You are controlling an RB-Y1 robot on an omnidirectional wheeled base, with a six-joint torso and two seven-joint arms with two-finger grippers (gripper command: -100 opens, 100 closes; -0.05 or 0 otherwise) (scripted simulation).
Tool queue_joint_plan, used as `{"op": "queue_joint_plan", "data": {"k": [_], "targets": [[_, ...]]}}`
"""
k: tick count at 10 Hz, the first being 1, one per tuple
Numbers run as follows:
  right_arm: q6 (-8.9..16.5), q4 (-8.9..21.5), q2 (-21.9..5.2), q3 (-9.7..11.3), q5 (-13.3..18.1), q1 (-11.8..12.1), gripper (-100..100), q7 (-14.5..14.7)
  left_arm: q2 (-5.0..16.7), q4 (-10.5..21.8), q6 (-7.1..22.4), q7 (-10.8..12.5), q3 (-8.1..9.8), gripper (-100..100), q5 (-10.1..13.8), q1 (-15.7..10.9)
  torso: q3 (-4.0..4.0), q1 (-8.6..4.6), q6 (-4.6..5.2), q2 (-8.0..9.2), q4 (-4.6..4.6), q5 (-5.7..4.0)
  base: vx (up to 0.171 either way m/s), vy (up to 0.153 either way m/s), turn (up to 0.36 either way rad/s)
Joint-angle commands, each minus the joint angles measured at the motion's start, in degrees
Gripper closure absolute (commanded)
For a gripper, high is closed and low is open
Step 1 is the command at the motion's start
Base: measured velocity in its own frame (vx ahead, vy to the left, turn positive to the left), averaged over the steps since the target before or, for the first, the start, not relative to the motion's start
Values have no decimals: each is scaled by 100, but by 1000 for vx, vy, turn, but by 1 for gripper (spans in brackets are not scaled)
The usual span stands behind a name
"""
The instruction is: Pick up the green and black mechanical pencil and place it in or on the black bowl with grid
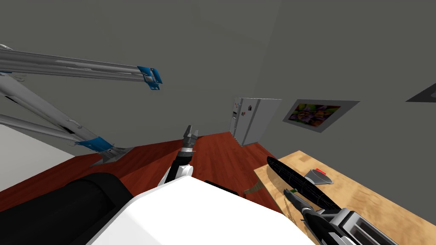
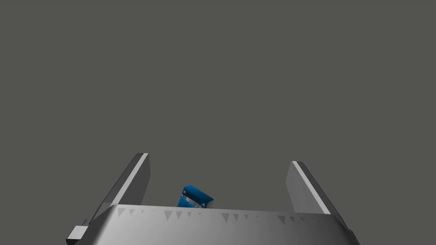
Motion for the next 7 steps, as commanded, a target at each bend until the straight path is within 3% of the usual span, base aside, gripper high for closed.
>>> {"op": "queue_joint_plan", "data": {"k": [1, 2, 3, 4, 6, 7], "targets": [[0, 0, 0, 0, 0, 0, 100, 0, 0, 0, 0, 0, 0, 0, 0, 0, 0, 0, 0, 0, 0, 0, 0, 0, 0], [1, 1, -1, -1, 1, 0, 100, 1, 0, 0, 0, 0, 0, 0, 0, 0, 1, -2, 0, 1, 0, -2, 0, 0, 0], [1, 1, -2, -1, 1, 0, 0, 2, 0, 0, 0, 0, 0, 0, 0, 0, 1, -3, 0, 2, 1, -2, 0, 0, 0], [40, -157, -106, 23, -61, 91, 100, -48, 0, 0, 0, 0, 0, 0, 0, 0, 2, -4, 0, 2, 1, -3, -14, 8, -53], [40, -193, -134, 25, -71, 114, 100, -50, 0, 0, 0, 0, 0, 0, 0, 0, 8, 5, 6, 15, 1, -1, -19, 22, -46], [44, -201, -141, 27, -75, 123, 0, -57, 0, 0, 0, 0, 0, 0, 0, 0, 6, 1, 1, 11, 2, -2, 0, 0, 0]]}}
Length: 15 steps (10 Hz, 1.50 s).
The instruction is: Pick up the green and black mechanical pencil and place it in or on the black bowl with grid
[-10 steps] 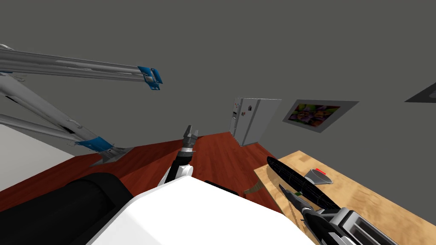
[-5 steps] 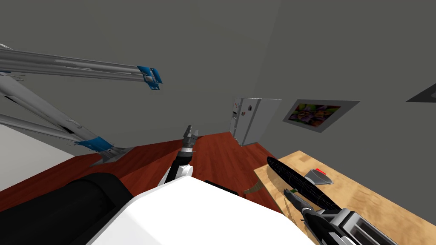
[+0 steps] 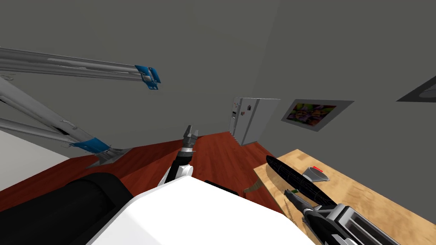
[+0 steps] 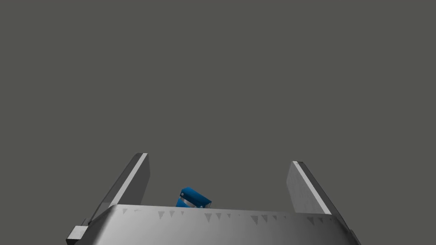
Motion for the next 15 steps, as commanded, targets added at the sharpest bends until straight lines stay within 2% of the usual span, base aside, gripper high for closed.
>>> {"op": "queue_joint_plan", "data": {"k": [1, 3, 7, 10, 12, 15], "targets": [[5, -91, -87, -9, -146, 169, 100, -177, 0, 0, 0, 0, 0, 0, 0, 0, 0, 0, 0, 0, 0, 0, -91, 103, 218], [20, -204, -205, -20, -322, 363, 100, -381, -1, 0, 0, 0, -1, 0, 0, -1, 18, 48, -2, 37, 2, -3, -127, 127, 163], [90, -473, -521, -55, -738, 782, 100, -844, -2, 0, 0, 0, -2, 0, 0, -2, 25, 58, 1, 51, 2, -9, -125, 149, 160], [197, -663, -801, -88, -1028, 1021, 100, -1145, -1, 0, 0, 0, -1, 0, 0, -1, 18, 27, 4, 39, 0, -15, -87, 94, 128], [309, -822, -1061, -107, -1193, 1129, 100, -1290, 0, 0, 0, 0, 0, 0, 0, -1, 14, -10, 3, 28, 0, -18, -38, -13, 84], [437, -1031, -1406, -119, -1319, 1190, 100, -1355, 1, 0, 0, 0, 2, 0, 0, 1, -9, -62, 4, -11, -8, -24, 35, -97, -13]]}}
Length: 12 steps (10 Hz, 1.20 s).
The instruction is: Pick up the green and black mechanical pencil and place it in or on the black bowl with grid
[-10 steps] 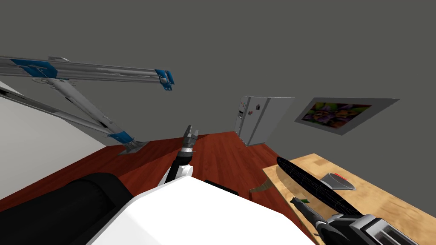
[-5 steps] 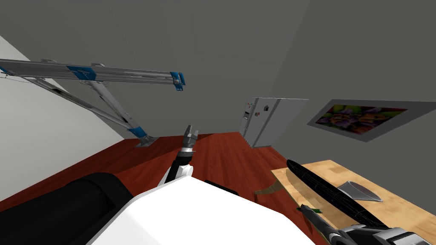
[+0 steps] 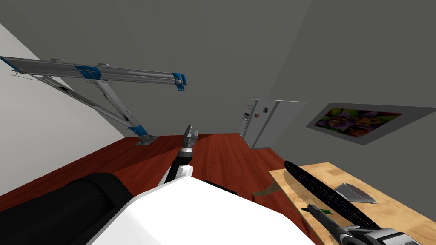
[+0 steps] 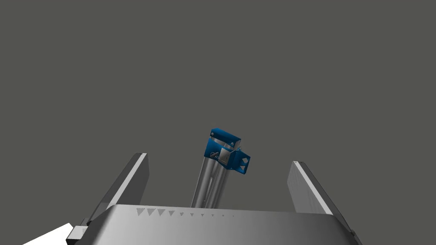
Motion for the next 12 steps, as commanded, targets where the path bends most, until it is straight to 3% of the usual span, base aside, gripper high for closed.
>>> {"op": "queue_joint_plan", "data": {"k": [1, 5, 12], "targets": [[78, -97, -178, 5, -53, 2, 100, -10, 0, 0, 0, 0, 0, 0, 0, 0, 0, 0, 0, 0, 0, 0, 76, -105, -37], [219, -365, -646, -3, -155, 13, 100, 24, 0, 0, 0, 0, 0, 0, 0, 0, -15, 5, -3, -23, -7, 7, 97, -108, -74], [445, -794, -1486, -18, -289, -63, 100, 202, 0, 0, 0, 0, 0, 0, 0, 1, -30, 11, -4, -45, -17, 14, 150, -136, -110]]}}
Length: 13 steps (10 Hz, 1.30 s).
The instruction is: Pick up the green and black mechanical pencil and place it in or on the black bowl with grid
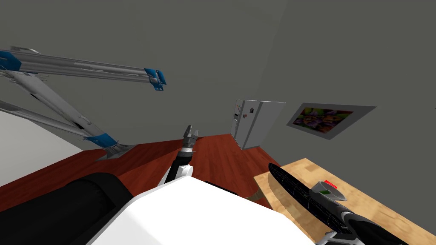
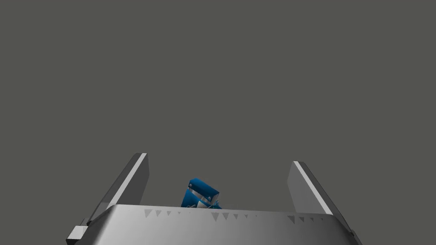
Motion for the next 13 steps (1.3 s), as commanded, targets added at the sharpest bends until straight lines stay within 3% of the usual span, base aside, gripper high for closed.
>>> {"op": "queue_joint_plan", "data": {"k": [1, 2, 3, 4, 8, 9, 10, 13], "targets": [[18, -55, -183, -14, -32, -8, 100, 46, 0, 0, 0, 0, 0, 0, 0, 0, 0, 0, 0, 0, 0, 0, 205, -131, -105], [39, -89, -263, -15, -41, -25, 100, 72, 0, 0, 0, 0, 0, 0, 0, 0, -4, 5, -3, -4, -3, -1, 133, -109, -88], [44, -98, -177, -43, -7, 9, 100, 58, 0, 0, 0, 0, -1, 0, 0, -1, 5, 12, -3, 14, -2, -1, 50, -48, -7], [53, -99, -188, -49, -8, -1, -100, 64, -1, 0, 0, 0, -1, 0, 0, -2, 19, 33, -3, 43, 1, -2, 12, -10, 7], [53, -98, -188, -51, -8, -2, -100, 63, -2, 0, 0, 0, -2, 0, 0, -3, 40, 58, -1, 76, 10, 5, 1, -1, 0], [53, -98, -188, -51, -8, -2, 0, 63, -2, 0, 0, 0, -2, 0, 0, -3, 40, 59, -1, 77, 10, 5, 0, 0, 0], [134, -308, -439, -118, -117, 62, -100, -14, -2, 0, 0, 0, -2, 0, 0, -3, 40, 59, -1, 77, 10, 5, 4, -3, -100], [255, -623, -815, -219, -282, 157, -100, -128, -2, 0, 0, 0, -2, 0, 0, -3, 39, 60, 0, 74, 10, 6, 10, -1, -90]]}}
